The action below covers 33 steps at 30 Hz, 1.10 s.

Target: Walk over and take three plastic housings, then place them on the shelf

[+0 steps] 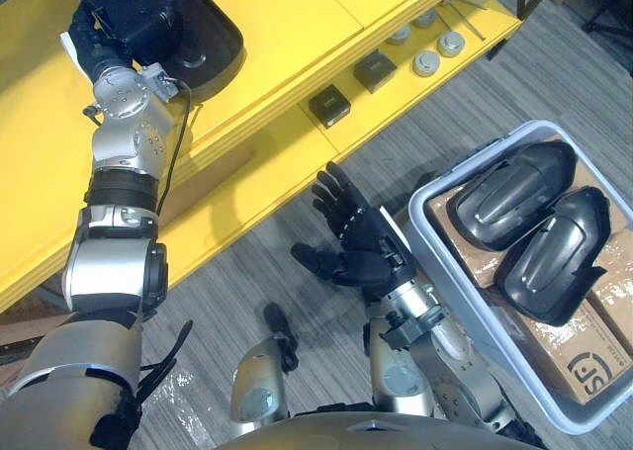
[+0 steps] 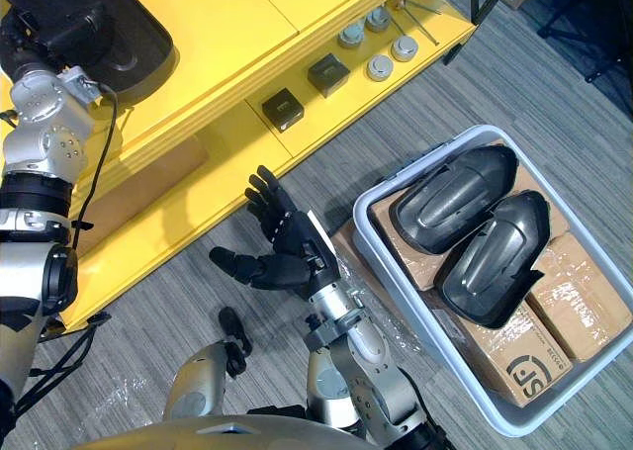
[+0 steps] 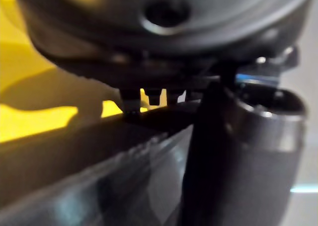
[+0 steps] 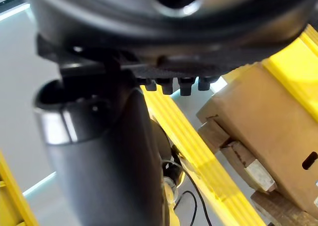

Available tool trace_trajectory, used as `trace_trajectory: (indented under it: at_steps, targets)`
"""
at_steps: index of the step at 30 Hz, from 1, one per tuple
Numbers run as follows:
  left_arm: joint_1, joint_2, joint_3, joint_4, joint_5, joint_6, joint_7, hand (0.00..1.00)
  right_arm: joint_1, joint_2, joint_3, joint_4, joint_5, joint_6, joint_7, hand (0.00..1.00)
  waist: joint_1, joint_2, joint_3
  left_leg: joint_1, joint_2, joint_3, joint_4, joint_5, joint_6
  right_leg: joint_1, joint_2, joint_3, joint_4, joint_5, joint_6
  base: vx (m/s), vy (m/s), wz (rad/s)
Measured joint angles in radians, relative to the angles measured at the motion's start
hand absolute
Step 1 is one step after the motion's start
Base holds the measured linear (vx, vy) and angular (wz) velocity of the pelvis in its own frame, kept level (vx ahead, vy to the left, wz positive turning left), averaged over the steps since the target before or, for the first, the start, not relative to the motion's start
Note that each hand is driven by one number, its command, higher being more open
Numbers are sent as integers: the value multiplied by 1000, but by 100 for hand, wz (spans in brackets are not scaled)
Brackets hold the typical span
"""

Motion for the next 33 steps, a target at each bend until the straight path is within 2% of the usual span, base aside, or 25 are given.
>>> trace_trajectory:
  at_steps: [2,4,7,14,17,20,22,25,27,29,33]
  targets:
    - [-9,14,-12,0,0,39,-29,100,0,0,2,0,3,-1,0,100,1,0,0,1,0,-5,2,0,0,6,0,-4,-1,0,0,-10,5,7]
    - [-26,42,-33,0,-2,114,-90,100,0,2,3,0,3,-1,0,100,1,0,0,9,0,-15,2,0,0,22,-1,-15,-6,0,0,-17,9,12]
    - [-22,48,-35,12,-46,150,-129,100,-2,3,13,0,3,-1,-13,100,5,0,0,41,0,-15,-8,0,0,59,0,-20,-22,1,-1,-4,4,2]
    - [25,82,-17,39,-1,201,-224,100,0,9,41,0,2,5,-39,100,1,3,-7,101,-1,-11,-38,4,-6,120,6,-20,-60,10,-5,-8,7,-3]
    - [42,84,-3,57,6,228,-224,100,-1,9,41,0,2,6,-40,100,-2,12,-35,112,-1,-8,-54,8,-11,130,9,-20,-75,12,-6,11,0,-1]
    - [64,83,18,93,76,243,-216,100,3,7,40,0,3,6,-40,100,-9,18,-55,142,-1,-2,-72,10,-15,158,11,-20,-92,12,-6,24,3,-3]
    - [64,84,62,118,105,260,-171,100,11,7,41,0,3,6,-40,100,-10,21,-78,153,-1,3,-83,13,-17,164,13,-20,-97,12,-6,0,0,0]
    - [60,98,112,119,254,261,-71,100,28,7,45,0,3,6,-40,100,-8,24,-85,178,0,3,-87,13,-18,192,15,-20,-109,11,-6,0,0,0]
    - [58,131,114,118,331,288,-40,100,43,6,51,4,3,6,-40,100,-9,29,-106,178,0,4,-94,15,-20,192,16,-21,-111,11,-7,-8,-3,2]
    - [46,155,109,118,433,343,-23,100,67,5,64,20,3,6,-39,100,-4,38,-147,181,0,4,-104,17,-22,193,18,-25,-114,10,-9,-4,-9,4]
    - [33,164,76,118,503,426,-34,100,88,3,82,41,3,6,-38,100,5,46,-194,192,-1,1,-118,19,-24,208,18,-34,-121,9,-11,-26,-6,6]
